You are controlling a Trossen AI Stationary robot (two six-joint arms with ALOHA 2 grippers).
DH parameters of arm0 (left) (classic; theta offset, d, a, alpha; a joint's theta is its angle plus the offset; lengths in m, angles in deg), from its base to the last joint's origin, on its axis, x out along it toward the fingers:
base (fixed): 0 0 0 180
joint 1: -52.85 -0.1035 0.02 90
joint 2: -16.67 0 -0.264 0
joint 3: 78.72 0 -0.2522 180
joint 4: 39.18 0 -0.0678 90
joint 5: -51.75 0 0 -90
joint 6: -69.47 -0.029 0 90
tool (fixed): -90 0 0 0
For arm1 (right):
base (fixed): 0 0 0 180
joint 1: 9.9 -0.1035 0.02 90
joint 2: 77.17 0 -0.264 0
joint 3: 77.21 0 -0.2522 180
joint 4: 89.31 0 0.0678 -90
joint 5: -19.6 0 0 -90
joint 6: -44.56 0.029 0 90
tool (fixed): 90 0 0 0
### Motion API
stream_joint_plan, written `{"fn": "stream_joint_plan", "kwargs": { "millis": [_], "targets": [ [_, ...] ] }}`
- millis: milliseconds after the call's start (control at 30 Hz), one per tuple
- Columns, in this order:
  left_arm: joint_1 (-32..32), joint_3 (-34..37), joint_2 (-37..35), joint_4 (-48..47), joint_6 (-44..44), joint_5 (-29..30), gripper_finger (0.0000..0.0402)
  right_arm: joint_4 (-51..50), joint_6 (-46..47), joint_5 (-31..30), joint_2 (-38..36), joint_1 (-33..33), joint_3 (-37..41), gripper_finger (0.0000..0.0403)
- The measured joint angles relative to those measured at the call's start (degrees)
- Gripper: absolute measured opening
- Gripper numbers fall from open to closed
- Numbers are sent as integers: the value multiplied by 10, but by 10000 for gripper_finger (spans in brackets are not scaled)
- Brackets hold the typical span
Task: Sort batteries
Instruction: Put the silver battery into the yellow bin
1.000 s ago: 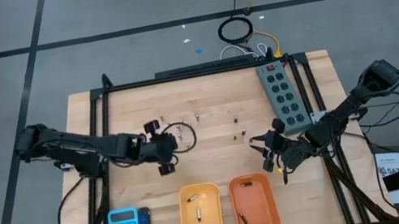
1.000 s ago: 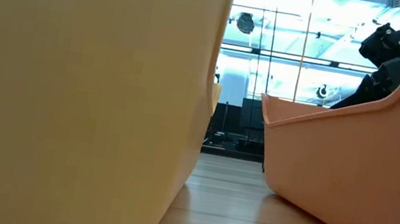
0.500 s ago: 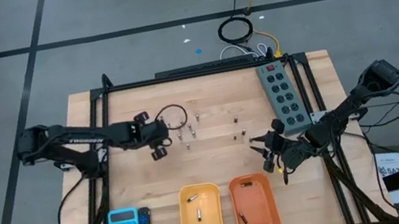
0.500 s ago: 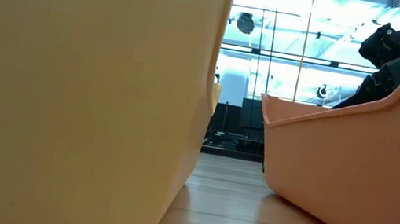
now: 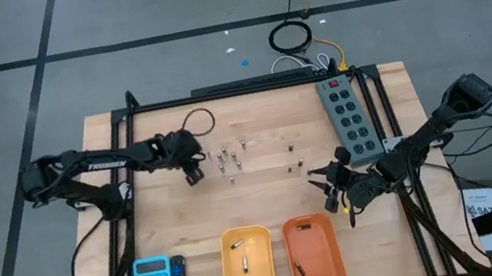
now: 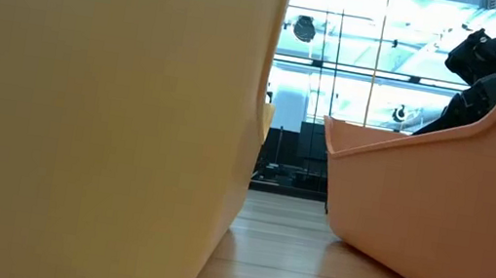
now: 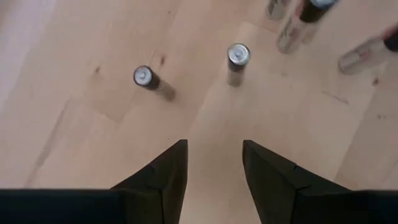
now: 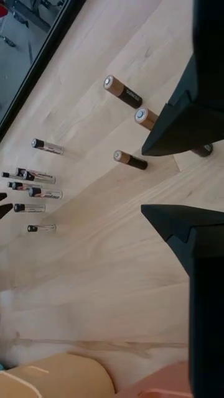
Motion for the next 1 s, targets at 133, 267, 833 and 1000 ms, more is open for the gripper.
{"fn": "stream_joint_plan", "kwargs": {
  "millis": [133, 267, 833, 1000],
  "targets": [
    [-36, 15, 0, 34, -15, -17, 164, 0, 0, 0, 0, 0, 0, 128],
    [-62, 18, 0, 59, -30, -36, 164, 0, -2, 0, 0, 0, 0, 128],
    [-91, 18, 52, 146, -46, -68, 164, 1, -1, 0, 0, 0, 0, 128],
    [-91, 18, 73, 181, -48, -62, 164, 1, 0, 0, 0, 1, 0, 128]
  ]
}}
